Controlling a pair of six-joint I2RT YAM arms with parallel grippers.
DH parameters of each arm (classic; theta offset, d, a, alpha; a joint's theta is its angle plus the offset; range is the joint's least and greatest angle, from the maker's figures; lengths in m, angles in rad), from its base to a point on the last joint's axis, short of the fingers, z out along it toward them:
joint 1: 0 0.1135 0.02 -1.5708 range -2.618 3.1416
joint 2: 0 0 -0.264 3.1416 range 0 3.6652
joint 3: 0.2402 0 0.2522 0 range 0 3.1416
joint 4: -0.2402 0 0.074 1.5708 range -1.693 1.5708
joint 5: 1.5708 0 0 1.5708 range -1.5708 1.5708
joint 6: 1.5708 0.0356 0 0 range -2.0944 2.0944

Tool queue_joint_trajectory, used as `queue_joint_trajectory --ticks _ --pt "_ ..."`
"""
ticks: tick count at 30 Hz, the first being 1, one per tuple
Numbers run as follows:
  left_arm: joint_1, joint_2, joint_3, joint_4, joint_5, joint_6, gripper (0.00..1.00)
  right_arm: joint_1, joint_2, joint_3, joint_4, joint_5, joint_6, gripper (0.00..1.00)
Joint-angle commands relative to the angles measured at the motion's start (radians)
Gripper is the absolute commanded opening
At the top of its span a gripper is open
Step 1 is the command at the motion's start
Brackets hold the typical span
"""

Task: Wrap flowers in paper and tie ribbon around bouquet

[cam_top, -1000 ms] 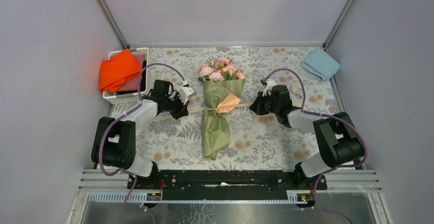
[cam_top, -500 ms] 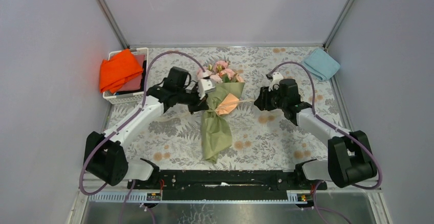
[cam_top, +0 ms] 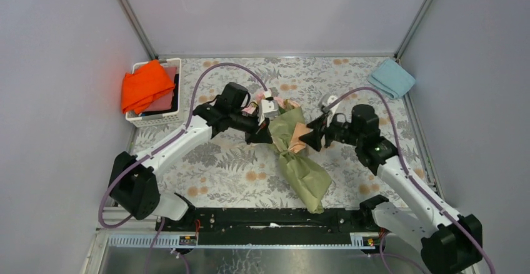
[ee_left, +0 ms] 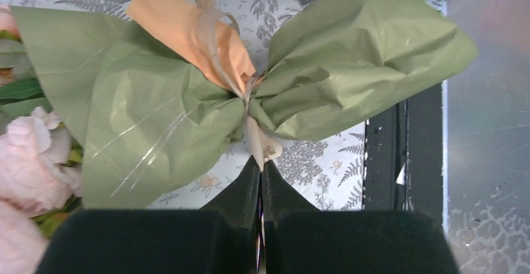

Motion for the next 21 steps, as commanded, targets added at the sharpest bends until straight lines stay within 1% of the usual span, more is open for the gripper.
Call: queue_joint_trajectory --ticks 1,4,7,9,12,18,20,21 --pt "0.003 0.06 0.053 0.09 0.122 -0.051 0.04 0.135 0.078 -0.06 0.243 -0.246 -0.148 0.64" --pt "0.006 0.112 0.112 0.024 0.128 -0.044 0.0 0.143 0.175 -0.073 0.403 -0.28 -0.163 0.64" --pt "0.006 0.132 0.106 0.003 0.137 -0.034 0.0 0.149 0.266 -0.06 0.43 -0.271 -0.214 0.64" --pt "0.006 0.134 0.096 0.002 0.148 -0.023 0.0 0.16 0.298 -0.074 0.462 -0.272 -0.226 0.64" --pt "0.006 0.152 0.108 -0.002 0.139 -0.025 0.0 0.187 0.329 -0.115 0.567 -0.281 -0.2 0.64" --pt "0.006 0.17 0.119 -0.007 0.171 -0.042 0.0 0.244 0.396 -0.14 0.723 -0.222 -0.133 0.61" --pt "0.006 0.171 0.118 -0.007 0.172 -0.044 0.0 0.248 0.416 -0.148 0.745 -0.232 -0.118 0.55" --pt "0.006 0.172 0.118 -0.007 0.17 -0.048 0.0 0.248 0.423 -0.147 0.743 -0.227 -0.119 0.48"
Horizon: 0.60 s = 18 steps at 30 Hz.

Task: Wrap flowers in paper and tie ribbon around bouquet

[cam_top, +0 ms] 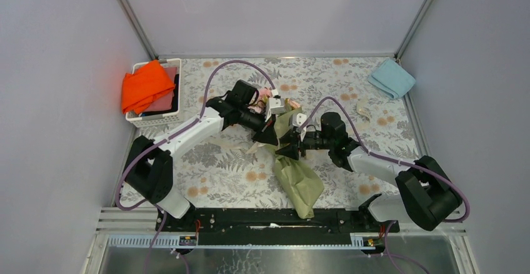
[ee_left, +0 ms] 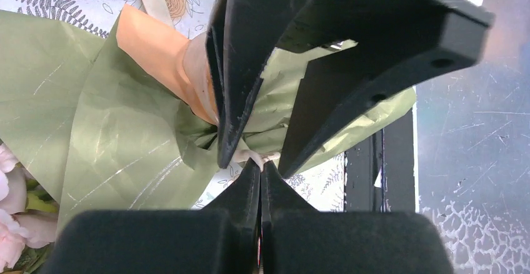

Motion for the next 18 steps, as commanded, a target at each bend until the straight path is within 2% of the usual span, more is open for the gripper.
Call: queue_joint_trajectory --ticks 1,3,4,5,6,8,9,12,13,15,16,18 --pt "0.007 0.0 0.037 0.008 0.046 -0.022 0.0 0.012 0.028 -0.007 0.127 0.013 0.022 0.38" --pt "0.012 0.001 0.044 -0.003 0.051 -0.017 0.0 0.012 0.026 -0.008 0.104 0.025 0.0 0.19" --pt "0.016 0.005 0.051 -0.017 0.049 -0.011 0.07 0.012 0.022 -0.007 0.087 0.029 -0.009 0.14" --pt "0.021 0.008 0.061 -0.037 0.041 0.0 0.21 0.013 0.019 -0.006 0.068 0.03 -0.017 0.1" --pt "0.033 0.011 0.075 -0.073 0.037 0.017 0.39 0.012 0.013 -0.005 0.049 0.033 -0.023 0.08" --pt "0.074 0.004 0.1 -0.177 0.031 0.084 0.58 0.011 -0.002 -0.008 0.032 0.037 -0.027 0.03" --pt "0.099 -0.006 0.109 -0.238 0.013 0.118 0.63 0.011 -0.007 -0.008 0.031 0.039 -0.024 0.01" --pt "0.134 -0.07 0.107 -0.393 -0.17 0.236 0.7 0.012 -0.014 -0.003 0.034 0.041 -0.008 0.0" --pt "0.133 -0.104 0.083 -0.411 -0.245 0.253 0.7 0.011 -0.016 -0.007 0.051 0.041 0.004 0.0" --pt "0.133 -0.192 0.007 -0.438 -0.307 0.286 0.71 0.012 -0.021 -0.025 0.099 0.033 0.032 0.0" --pt "0.129 -0.234 -0.036 -0.422 -0.31 0.274 0.71 0.012 -0.025 -0.031 0.122 0.028 0.042 0.0" --pt "0.068 -0.365 -0.181 -0.231 -0.347 0.194 0.74 0.012 -0.029 -0.036 0.123 0.022 0.055 0.0"
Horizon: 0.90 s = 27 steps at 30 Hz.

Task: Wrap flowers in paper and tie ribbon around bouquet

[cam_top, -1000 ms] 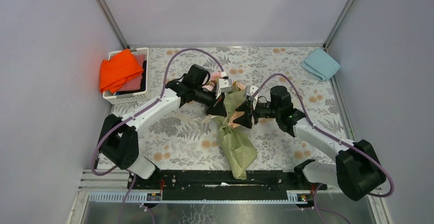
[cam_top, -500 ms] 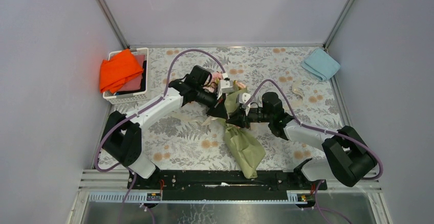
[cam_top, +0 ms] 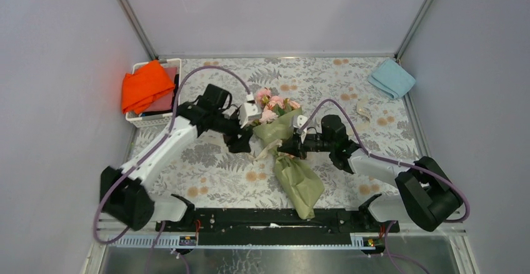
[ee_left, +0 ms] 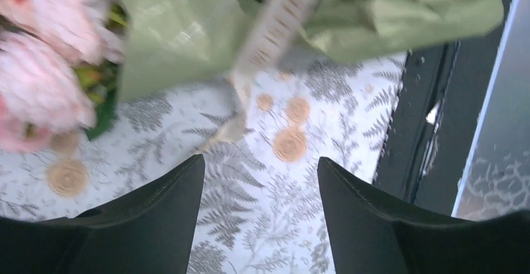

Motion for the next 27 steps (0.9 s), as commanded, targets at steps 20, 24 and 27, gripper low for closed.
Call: queue_joint_trajectory --ticks 20,24,27 --pt "-0.221 -0.097 -0.649 1.278 -0.181 -0.312 0.54 0.006 -0.024 0.026 0.004 -0.003 -0.04 0.0" --pt "-0.22 -0.083 -0.674 1.373 -0.242 -0.349 0.53 0.007 -0.016 0.033 -0.01 -0.002 -0.044 0.0" --pt "-0.221 -0.068 -0.675 1.4 -0.235 -0.376 0.44 0.007 -0.007 0.034 -0.002 0.0 -0.035 0.0"
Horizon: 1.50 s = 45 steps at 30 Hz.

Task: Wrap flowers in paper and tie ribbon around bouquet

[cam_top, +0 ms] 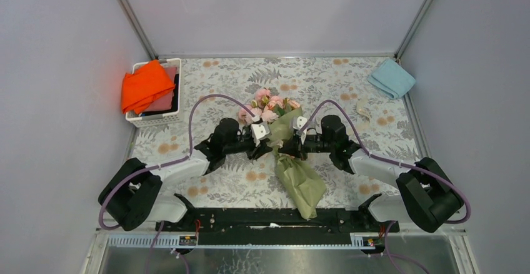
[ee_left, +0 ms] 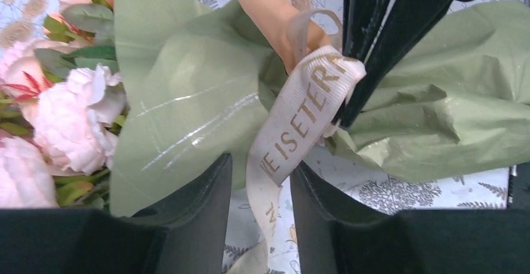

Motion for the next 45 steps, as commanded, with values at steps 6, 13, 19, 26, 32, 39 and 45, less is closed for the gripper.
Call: queue_joint_trajectory --ticks 6,13,19,26,32,39,45 --pt "-0.006 -0.026 0.012 0.15 -0.018 -0.106 0.0 0.007 0.024 0.056 0.002 0.017 -0.029 0.01" --pt "-0.005 -0.175 0.092 0.032 0.171 -0.397 0.0 0.029 0.064 0.093 -0.014 0.075 -0.001 0.41" --pt "-0.005 -0.174 -0.007 0.246 0.083 -0.628 0.0 0.048 -0.065 0.056 -0.06 0.126 0.025 0.87" --pt "-0.029 -0.133 -0.053 0.397 -0.012 -0.739 0.0 0.068 -0.193 -0.055 -0.029 0.253 0.143 0.9" --pt "-0.049 -0.099 -0.069 0.446 -0.089 -0.777 0.0 0.164 -0.087 -0.107 0.251 0.415 0.316 0.81" --pt "-0.053 -0.057 -0.073 0.487 -0.104 -0.775 0.0 0.217 -0.018 -0.106 0.329 0.504 0.386 0.68" --pt "-0.054 -0.054 -0.071 0.487 -0.097 -0.797 0.0 0.216 0.002 -0.13 0.369 0.55 0.382 0.24"
